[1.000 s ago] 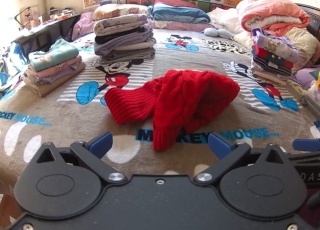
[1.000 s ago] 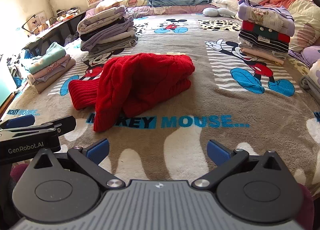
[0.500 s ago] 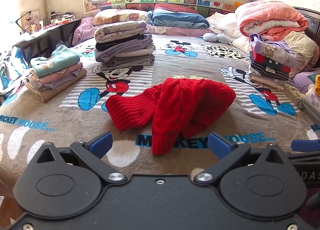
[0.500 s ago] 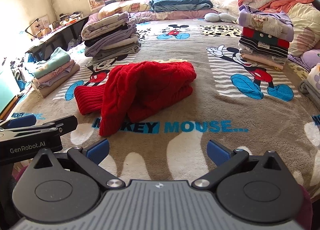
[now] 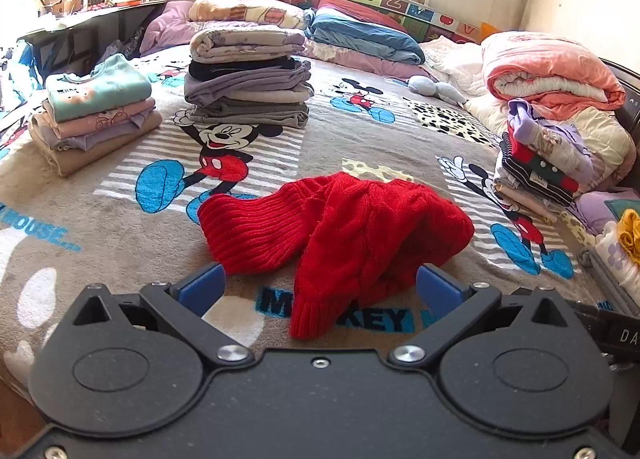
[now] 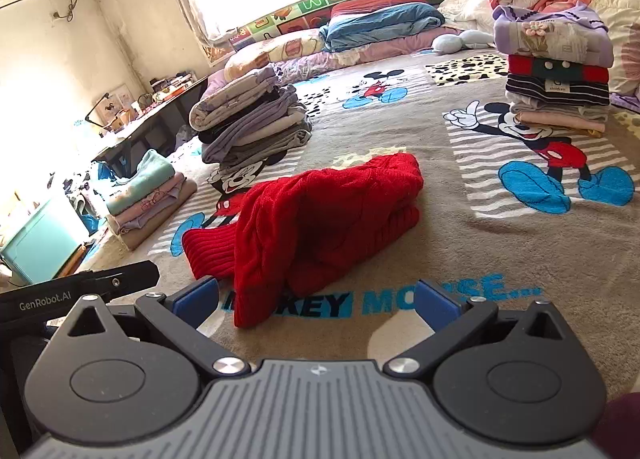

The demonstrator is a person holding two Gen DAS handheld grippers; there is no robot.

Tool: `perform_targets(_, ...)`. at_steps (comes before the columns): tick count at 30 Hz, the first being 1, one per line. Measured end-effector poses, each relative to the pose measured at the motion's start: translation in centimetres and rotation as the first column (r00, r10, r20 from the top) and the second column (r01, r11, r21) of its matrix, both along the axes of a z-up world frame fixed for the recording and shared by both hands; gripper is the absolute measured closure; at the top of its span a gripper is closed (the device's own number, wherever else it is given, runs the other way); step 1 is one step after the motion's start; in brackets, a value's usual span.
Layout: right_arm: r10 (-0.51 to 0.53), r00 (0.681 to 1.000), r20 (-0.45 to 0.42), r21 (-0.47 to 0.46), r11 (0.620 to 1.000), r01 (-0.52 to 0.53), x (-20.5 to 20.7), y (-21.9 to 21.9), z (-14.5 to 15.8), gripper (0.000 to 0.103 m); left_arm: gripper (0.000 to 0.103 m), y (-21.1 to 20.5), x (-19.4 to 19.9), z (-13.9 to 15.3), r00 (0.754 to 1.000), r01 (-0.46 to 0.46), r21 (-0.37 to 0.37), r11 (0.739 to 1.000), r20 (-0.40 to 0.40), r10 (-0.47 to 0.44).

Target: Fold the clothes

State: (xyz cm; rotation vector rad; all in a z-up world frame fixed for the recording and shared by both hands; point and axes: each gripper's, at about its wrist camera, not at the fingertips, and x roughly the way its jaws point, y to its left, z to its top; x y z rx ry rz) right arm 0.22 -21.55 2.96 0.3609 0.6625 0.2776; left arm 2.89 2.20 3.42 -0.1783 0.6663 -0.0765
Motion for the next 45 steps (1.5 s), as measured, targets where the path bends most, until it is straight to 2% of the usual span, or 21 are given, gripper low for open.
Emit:
perform_targets(5, 0.013, 1.0, -0.007, 0.046, 0.999, -0.013, 3.5, -1.2, -1.1, 0.0, 0.0, 0.4, 3.2, -0.8, 1.0, 0.02, -0.012, 1.0, -0.016, -0.021)
perform_targets(11, 0.028, 0.999, 0.043, 0.084, 0.996, -0.031, 8.0, -2.5, -2.6, 0.0, 0.0, 0.8, 7.3, -1.5, 0.999, 0.044, 0.018, 0.999, 0.008, -0.044)
perform_targets(15, 0.04, 0.998, 0.048, 0.121, 0.992, -0.046, 11.4, -3.5, -3.3, 0.0, 0.0, 1.2, 11.0, -2.0, 0.989, 0.113, 0.009, 0.994, -0.094, -0.111)
perform_targets(18, 0.042, 0.998, 0.048, 0.126, 0.991, -0.048, 13.7, -4.1, -3.9, 0.0, 0.0, 1.8, 12.6, -2.3, 0.987, 0.13, -0.035, 0.991, -0.086, -0.133)
perform_targets(23, 0.053, 0.998, 0.037, 0.16, 0.985, -0.058, 17.9, -5.7, -4.5, 0.0, 0.0, 2.0, 15.6, -3.2, 0.983, 0.159, -0.034, 0.987, -0.091, -0.162)
perform_targets(29, 0.056, 0.997, 0.05, 0.127, 0.99, -0.062, 22.6, -7.3, -5.4, 0.0, 0.001, 2.1, 19.7, -3.6, 0.973, 0.215, -0.031, 0.976, -0.078, -0.217)
perform_targets(34, 0.1, 0.994, 0.036, 0.105, 0.989, -0.104, 25.8, -8.0, -7.4, 0.002, 0.001, 1.3, 22.9, -4.2, 0.963, 0.268, 0.038, 0.963, -0.049, -0.266)
perform_targets(38, 0.153, 0.988, 0.031, 0.091, 0.984, -0.155, 27.6, -8.1, -8.8, 0.013, 0.001, 0.3, 25.2, -5.5, 0.943, 0.329, 0.083, 0.941, -0.084, -0.322)
perform_targets(43, 0.201, 0.979, 0.041, 0.085, 0.975, -0.204, 29.4, -7.6, -9.3, 0.018, 0.002, -0.2, 27.7, -7.5, 0.923, 0.37, 0.062, 0.927, -0.139, -0.36)
perform_targets(45, 0.219, 0.975, 0.039, 0.063, 0.973, -0.221, 29.9, -7.2, -9.6, 0.018, 0.009, -0.5, 28.3, -8.2, 0.911, 0.396, 0.073, 0.916, -0.158, -0.381)
